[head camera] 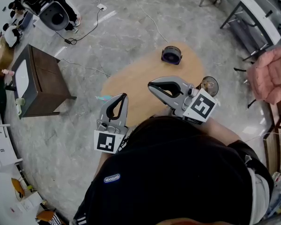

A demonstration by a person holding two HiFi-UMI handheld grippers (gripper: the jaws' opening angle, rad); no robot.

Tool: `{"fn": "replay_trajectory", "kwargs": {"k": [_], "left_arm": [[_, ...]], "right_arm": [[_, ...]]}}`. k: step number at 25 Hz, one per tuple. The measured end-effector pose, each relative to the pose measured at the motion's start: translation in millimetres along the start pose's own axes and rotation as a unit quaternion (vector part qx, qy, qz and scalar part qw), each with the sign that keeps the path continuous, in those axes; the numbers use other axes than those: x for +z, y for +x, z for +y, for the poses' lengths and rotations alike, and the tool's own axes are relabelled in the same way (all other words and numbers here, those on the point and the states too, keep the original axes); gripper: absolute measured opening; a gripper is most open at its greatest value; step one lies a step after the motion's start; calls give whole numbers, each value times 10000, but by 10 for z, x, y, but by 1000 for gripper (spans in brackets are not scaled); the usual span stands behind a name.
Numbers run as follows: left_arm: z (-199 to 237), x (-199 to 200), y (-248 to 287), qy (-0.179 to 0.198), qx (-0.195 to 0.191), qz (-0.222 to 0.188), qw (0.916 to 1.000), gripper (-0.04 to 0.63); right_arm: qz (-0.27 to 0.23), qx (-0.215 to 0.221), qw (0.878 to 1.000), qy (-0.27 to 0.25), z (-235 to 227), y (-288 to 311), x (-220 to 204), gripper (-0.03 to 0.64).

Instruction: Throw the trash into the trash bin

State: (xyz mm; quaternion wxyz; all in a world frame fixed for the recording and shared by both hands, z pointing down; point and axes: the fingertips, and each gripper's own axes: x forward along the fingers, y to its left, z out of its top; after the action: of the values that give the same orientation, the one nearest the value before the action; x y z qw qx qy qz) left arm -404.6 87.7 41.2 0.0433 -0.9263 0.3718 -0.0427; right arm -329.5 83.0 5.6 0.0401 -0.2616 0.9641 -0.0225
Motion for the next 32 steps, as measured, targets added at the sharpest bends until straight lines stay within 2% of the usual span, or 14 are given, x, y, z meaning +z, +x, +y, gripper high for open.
{"fn": "replay_trajectory", "kwargs": {"k": [13, 19, 25, 28, 32], "left_arm": [[-124, -25, 125, 48, -250, 217, 9994, 2], [-421, 42, 340, 94, -491, 228, 9985, 2], [-671, 107, 586, 103, -550, 236, 9982, 2], [-837, 150, 815, -136, -616, 222, 9978, 2], [-1185, 328, 1141, -749, -932, 13, 9928, 2]], "right_arm": [[145, -31, 9999, -62, -30, -93, -92, 31], [84, 212, 9997, 68, -23, -349, -73, 30], [0, 107, 9996, 262, -177, -716, -61, 31], [66, -41, 9994, 324, -341, -972, -50, 30], [101, -303, 9991, 278, -526, -1429, -11, 29]]}}
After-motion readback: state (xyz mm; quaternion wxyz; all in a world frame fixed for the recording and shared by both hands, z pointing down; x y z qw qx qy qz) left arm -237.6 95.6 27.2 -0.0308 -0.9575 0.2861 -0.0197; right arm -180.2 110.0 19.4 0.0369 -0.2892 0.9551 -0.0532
